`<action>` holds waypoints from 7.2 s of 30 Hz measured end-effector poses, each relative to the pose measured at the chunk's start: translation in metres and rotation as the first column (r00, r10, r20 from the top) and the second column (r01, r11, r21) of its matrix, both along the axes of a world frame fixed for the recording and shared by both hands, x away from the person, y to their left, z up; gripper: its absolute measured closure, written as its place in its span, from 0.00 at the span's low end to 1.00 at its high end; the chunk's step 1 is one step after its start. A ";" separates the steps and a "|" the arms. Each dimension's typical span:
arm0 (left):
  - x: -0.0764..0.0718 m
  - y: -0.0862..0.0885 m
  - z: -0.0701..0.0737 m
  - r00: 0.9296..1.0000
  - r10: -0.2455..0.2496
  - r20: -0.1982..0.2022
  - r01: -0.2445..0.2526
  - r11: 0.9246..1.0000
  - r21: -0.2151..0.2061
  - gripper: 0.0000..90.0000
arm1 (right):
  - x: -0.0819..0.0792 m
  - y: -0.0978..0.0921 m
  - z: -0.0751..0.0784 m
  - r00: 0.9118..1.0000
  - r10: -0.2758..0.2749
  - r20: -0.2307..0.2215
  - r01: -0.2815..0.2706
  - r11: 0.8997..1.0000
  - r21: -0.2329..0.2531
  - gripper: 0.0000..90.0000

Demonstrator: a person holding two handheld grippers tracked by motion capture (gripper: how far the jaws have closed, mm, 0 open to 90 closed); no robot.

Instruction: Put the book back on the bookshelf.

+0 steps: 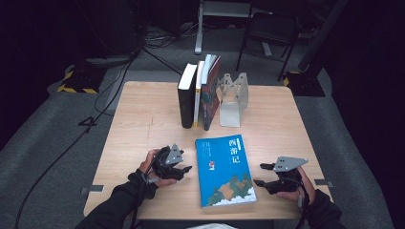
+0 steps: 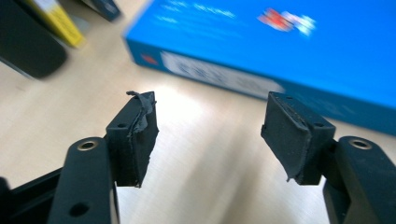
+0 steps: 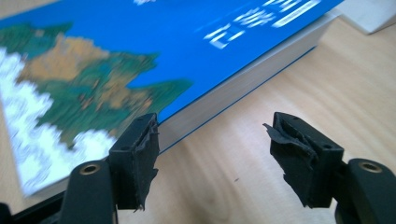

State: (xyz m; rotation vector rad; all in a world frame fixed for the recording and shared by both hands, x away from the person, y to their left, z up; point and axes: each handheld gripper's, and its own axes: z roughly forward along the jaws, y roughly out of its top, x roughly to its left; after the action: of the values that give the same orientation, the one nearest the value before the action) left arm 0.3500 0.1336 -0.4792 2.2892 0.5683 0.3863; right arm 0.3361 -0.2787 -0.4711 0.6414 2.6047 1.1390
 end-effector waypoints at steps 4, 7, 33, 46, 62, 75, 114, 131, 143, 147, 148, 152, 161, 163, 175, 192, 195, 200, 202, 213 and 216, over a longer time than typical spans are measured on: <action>-0.015 0.000 -0.010 0.998 -0.033 -0.045 0.033 0.999 0.013 0.32 | -0.005 0.000 -0.004 0.999 0.045 -0.031 -0.045 0.999 -0.022 0.37; -0.017 -0.002 -0.013 0.998 -0.038 -0.040 0.039 0.999 0.031 0.31 | -0.007 0.000 -0.005 0.998 0.056 -0.038 -0.057 0.998 -0.022 0.37; 0.064 -0.024 -0.023 0.993 0.091 -0.077 -0.093 0.995 -0.019 0.30 | -0.010 0.003 -0.011 0.985 0.153 -0.081 -0.159 0.985 -0.062 0.39; 0.079 -0.045 -0.020 0.993 0.044 -0.107 -0.047 0.999 -0.019 0.31 | -0.018 0.015 -0.007 0.990 0.143 -0.019 -0.144 0.989 -0.037 0.36; 0.001 -0.030 0.020 0.993 -0.054 -0.103 0.043 0.994 -0.104 0.24 | -0.018 0.018 0.006 0.993 0.103 0.055 -0.105 0.994 0.031 0.31; -0.048 -0.084 0.019 0.962 -0.247 -0.116 0.233 0.965 -0.119 0.25 | -0.017 0.021 0.009 0.993 0.091 0.073 -0.095 0.994 0.050 0.30; -0.051 -0.122 0.018 0.967 -0.248 -0.058 0.244 0.967 -0.073 0.57 | -0.013 0.038 0.023 0.988 0.034 0.150 -0.050 0.993 0.104 0.30; -0.043 -0.080 0.032 0.953 -0.302 -0.001 0.302 0.953 -0.026 0.88 | -0.010 0.046 0.023 0.984 0.065 0.166 -0.081 0.993 0.088 0.34; -0.033 -0.051 0.031 0.952 -0.304 -0.006 0.304 0.952 -0.047 0.89 | 0.008 0.065 0.011 0.980 0.137 0.144 -0.140 0.990 0.006 0.37; -0.028 -0.042 0.032 0.953 -0.302 -0.007 0.301 0.952 -0.047 0.89 | 0.015 0.067 0.006 0.975 0.136 0.177 -0.131 0.991 -0.041 0.39; -0.028 -0.040 0.032 0.954 -0.299 -0.008 0.298 0.953 -0.047 0.89 | 0.017 0.068 0.004 0.976 0.126 0.175 -0.121 0.992 -0.039 0.39; -0.025 -0.033 0.032 0.954 -0.301 -0.007 0.300 0.953 -0.044 0.88 | 0.019 0.074 0.002 0.972 0.124 0.198 -0.115 0.992 -0.058 0.44; -0.033 -0.031 0.018 0.971 -0.233 0.052 0.226 0.966 0.123 0.62 | 0.009 0.086 0.006 0.943 0.173 0.284 -0.148 0.983 -0.108 0.71; -0.028 -0.026 0.015 0.978 -0.203 0.038 0.199 0.976 0.088 0.62 | 0.007 0.086 0.007 0.942 0.173 0.288 -0.147 0.983 -0.110 0.72; 0.006 -0.031 0.016 0.980 -0.182 0.085 0.174 0.980 0.092 0.74 | -0.011 0.077 0.015 0.947 0.137 0.292 -0.116 0.989 -0.088 0.83; -0.012 -0.060 0.034 0.959 -0.237 0.157 0.228 0.971 0.073 0.78 | -0.004 0.079 0.019 0.948 0.123 0.293 -0.105 0.992 -0.076 0.81; -0.009 -0.057 0.031 0.958 -0.256 0.132 0.250 0.966 0.059 0.81 | -0.002 0.078 0.018 0.954 0.125 0.272 -0.113 0.992 -0.059 0.77; -0.005 -0.051 0.029 0.957 -0.269 0.112 0.267 0.963 0.034 0.84 | 0.005 0.068 0.014 0.964 0.078 0.252 -0.071 0.997 -0.038 0.60; -0.004 -0.047 0.029 0.953 -0.279 0.115 0.276 0.960 0.041 0.84 | 0.009 0.059 0.009 0.967 0.063 0.246 -0.053 0.998 -0.046 0.55; 0.001 -0.021 0.033 0.971 -0.235 0.049 0.236 0.971 -0.016 0.73 | 0.005 0.049 0.007 0.948 0.106 0.301 -0.085 0.993 -0.082 0.78; -0.008 -0.021 0.039 0.965 -0.257 0.053 0.258 0.966 -0.009 0.65 | 0.001 0.053 0.010 0.944 0.108 0.311 -0.084 0.993 -0.088 0.79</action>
State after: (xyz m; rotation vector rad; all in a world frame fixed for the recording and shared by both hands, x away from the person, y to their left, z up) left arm 0.3425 0.1125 -0.4401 2.2942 0.2410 0.3102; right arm 0.3376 -0.2256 -0.4610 0.2897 2.4098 1.0675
